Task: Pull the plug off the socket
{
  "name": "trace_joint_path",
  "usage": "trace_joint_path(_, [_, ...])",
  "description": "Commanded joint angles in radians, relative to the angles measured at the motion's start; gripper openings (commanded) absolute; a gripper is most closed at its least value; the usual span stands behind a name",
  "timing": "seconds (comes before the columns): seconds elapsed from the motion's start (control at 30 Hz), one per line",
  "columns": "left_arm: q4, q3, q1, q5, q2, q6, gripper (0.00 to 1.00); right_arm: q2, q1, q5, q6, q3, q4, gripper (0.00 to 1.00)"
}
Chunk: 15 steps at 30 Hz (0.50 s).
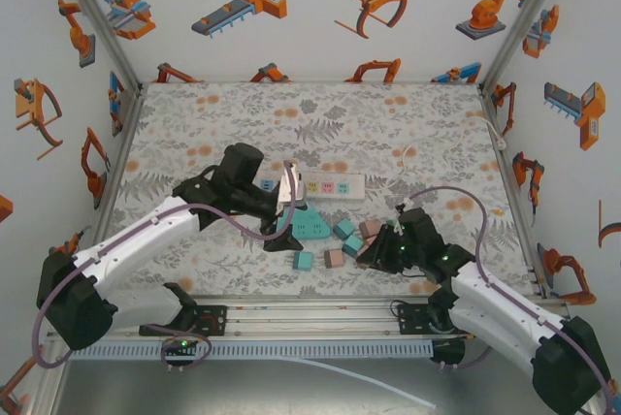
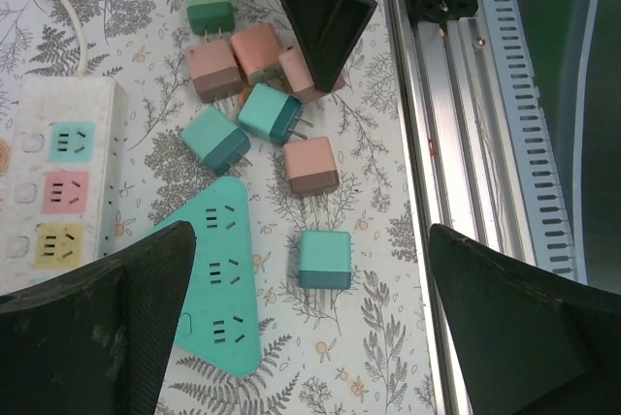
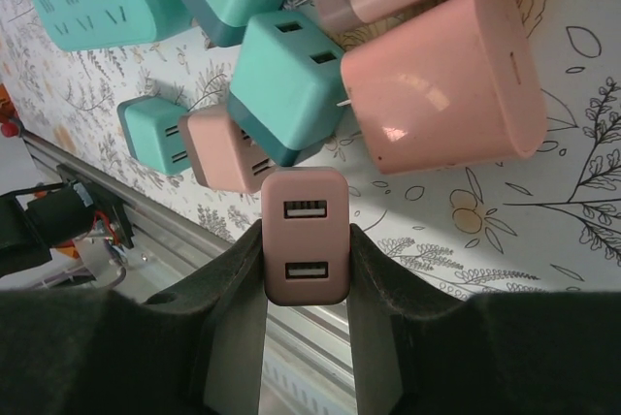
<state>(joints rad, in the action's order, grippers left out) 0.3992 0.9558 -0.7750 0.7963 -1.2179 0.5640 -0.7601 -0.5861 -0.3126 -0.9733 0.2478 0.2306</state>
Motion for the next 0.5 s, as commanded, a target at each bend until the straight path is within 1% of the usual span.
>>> trace_joint_path(0.0, [0.016,0.012,-0.008,-0.005,-0.014,0.022,0.97,-0.014,-0.009,0.018,-0.018,-0.028,-0.058,0.29])
trace_joint_path(0.07, [0.013,0.011,-0.007,-0.021,-0.012,0.021,0.97,-0.018,-0.013,0.025,-0.023,-0.043,-0.059,0.34])
trace_joint_path(0.27, [-0.055,-0.019,-0.008,-0.088,0.005,-0.013,0.97,0.003,-0.020,0.042,-0.022,-0.042,-0.003,0.58])
trace_joint_path(0.33, [-0.071,-0.026,-0.007,-0.107,0.014,-0.022,0.97,0.019,-0.020,0.044,-0.018,-0.036,0.027,0.61])
trace_joint_path(0.47, [-0.124,-0.058,-0.006,-0.171,0.044,-0.050,0.97,0.070,-0.019,0.057,0.010,-0.012,0.120,0.62])
